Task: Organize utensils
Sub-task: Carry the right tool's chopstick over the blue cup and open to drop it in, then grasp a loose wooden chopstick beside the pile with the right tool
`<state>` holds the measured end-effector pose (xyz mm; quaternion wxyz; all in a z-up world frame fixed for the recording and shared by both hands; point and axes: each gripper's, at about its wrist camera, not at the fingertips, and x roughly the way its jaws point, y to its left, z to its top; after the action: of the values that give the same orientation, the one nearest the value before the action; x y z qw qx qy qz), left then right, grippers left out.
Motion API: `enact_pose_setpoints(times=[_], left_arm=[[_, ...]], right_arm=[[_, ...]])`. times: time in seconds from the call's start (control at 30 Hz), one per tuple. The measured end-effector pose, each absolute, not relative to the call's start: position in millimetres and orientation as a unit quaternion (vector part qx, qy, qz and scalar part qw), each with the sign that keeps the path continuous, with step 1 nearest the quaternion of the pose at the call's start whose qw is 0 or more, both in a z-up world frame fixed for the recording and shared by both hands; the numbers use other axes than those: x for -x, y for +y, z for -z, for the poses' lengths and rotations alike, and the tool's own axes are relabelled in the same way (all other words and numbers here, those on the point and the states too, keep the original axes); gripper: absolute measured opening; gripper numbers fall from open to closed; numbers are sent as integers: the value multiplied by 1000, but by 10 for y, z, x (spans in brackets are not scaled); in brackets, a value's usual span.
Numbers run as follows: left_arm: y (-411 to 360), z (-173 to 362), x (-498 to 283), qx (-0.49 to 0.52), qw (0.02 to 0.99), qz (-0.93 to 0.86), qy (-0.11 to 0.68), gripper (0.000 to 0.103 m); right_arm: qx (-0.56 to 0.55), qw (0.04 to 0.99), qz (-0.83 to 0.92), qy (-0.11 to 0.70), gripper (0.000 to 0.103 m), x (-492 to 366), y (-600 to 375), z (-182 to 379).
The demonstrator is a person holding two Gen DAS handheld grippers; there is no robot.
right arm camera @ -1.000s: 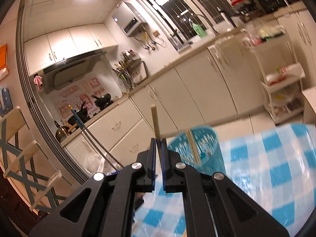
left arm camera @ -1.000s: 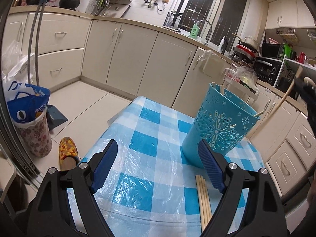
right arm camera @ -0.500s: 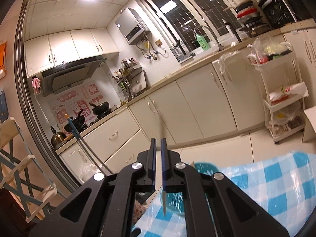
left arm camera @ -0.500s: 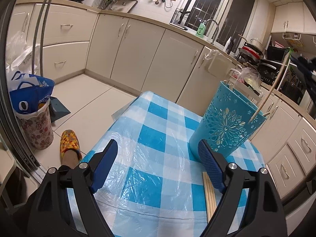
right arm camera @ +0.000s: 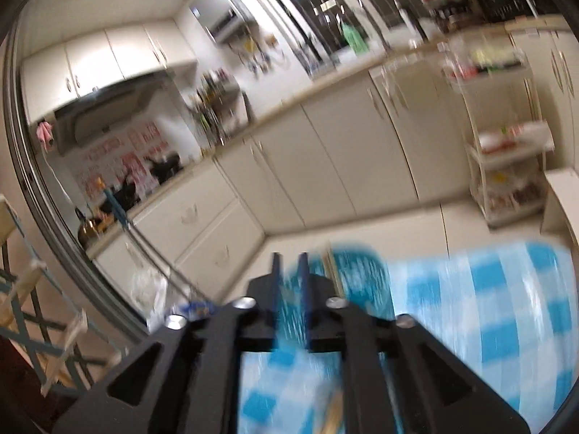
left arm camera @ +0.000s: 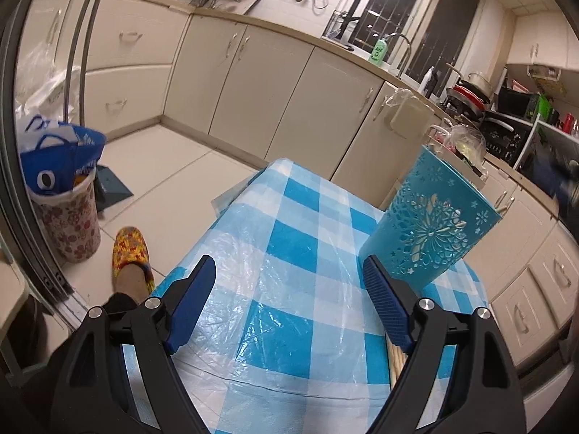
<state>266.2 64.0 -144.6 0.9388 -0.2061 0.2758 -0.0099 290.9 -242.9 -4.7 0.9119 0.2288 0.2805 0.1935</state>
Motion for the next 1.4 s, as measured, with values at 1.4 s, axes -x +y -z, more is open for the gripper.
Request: enact_pose_setpoints(times=[1.4], left_arm=[[884,1644,-2729,285,914,6,288,80]], right_arm=[[53,850,-190,489,22,-3173,-1621,1496]])
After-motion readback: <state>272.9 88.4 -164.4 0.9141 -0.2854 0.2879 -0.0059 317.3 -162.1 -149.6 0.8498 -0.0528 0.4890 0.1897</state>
